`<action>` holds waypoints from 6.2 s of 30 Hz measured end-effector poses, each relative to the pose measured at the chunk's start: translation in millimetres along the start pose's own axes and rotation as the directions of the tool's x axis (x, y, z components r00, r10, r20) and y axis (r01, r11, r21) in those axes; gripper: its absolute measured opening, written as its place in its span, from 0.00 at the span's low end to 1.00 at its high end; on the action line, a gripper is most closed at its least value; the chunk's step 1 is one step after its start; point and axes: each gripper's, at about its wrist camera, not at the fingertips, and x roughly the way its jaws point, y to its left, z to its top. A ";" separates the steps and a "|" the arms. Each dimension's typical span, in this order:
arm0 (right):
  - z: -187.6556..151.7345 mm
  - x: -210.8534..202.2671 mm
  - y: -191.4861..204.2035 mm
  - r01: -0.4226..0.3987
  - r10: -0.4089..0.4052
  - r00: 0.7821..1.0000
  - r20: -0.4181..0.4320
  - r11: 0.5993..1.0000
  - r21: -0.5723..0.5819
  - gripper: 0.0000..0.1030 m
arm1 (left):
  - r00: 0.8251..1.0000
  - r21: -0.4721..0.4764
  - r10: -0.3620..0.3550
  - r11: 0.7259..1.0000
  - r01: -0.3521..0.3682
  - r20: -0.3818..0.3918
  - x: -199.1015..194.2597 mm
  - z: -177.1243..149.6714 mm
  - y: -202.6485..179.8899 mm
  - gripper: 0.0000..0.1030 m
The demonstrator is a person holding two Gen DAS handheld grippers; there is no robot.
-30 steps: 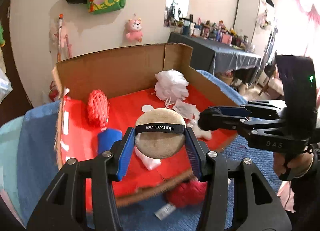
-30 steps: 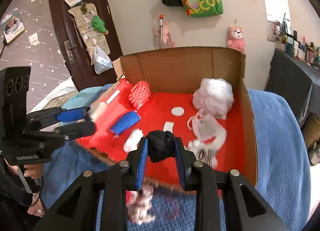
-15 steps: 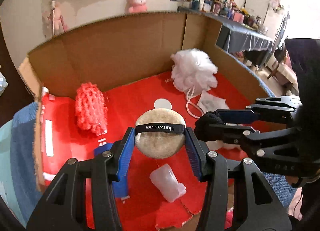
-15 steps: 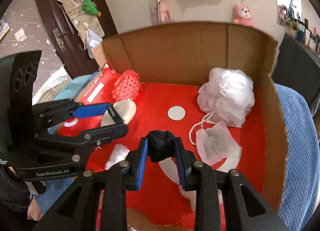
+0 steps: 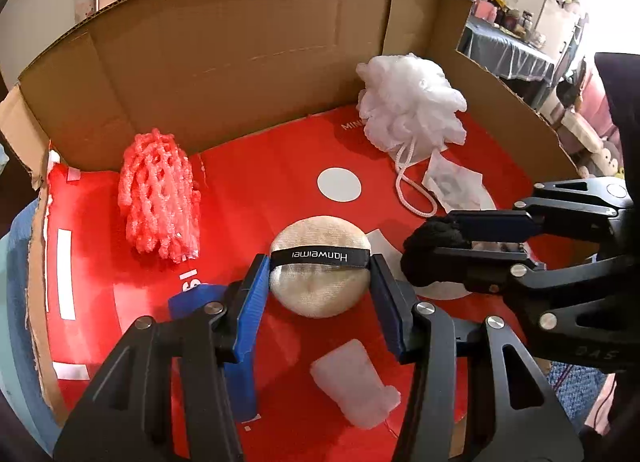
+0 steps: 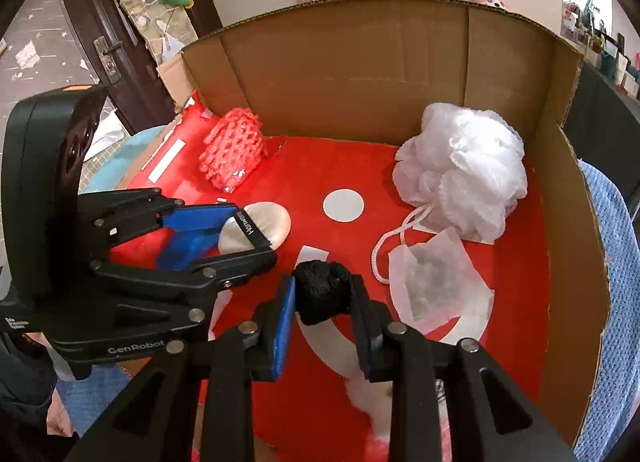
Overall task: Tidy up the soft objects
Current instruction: 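Carry the powder puff with the left tool while the right tool carries the black ball into the box, then open the left tool to drop the powder puff while the right tool releases the black ball, then withdraw both open tools from the box toward the items on the blanket, then grasp the red knitted piece with the left tool while the right tool grasps the white crocheted rope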
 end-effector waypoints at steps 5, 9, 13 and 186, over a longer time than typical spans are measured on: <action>-0.6 5.8 -0.2 0.006 -0.006 1.000 -0.015 1.000 -0.004 0.28 | 0.999 0.014 0.017 1.000 -0.017 -0.027 5.0 1.1 -2.6 0.46; 1.0 8.1 0.1 0.006 -0.006 1.000 -0.015 1.000 0.002 0.29 | 0.999 0.007 0.010 1.000 -0.009 -0.048 9.3 1.9 -1.9 0.46; 2.2 10.6 -0.5 0.006 -0.006 1.000 -0.020 1.000 0.004 0.29 | 0.998 0.004 0.008 1.000 -0.008 -0.063 12.7 2.4 -2.7 0.47; -166.8 -63.9 49.0 0.015 -0.011 0.992 0.122 0.999 -0.032 0.83 | 0.979 0.019 0.009 1.000 -0.013 0.203 -82.0 -132.1 -76.7 0.91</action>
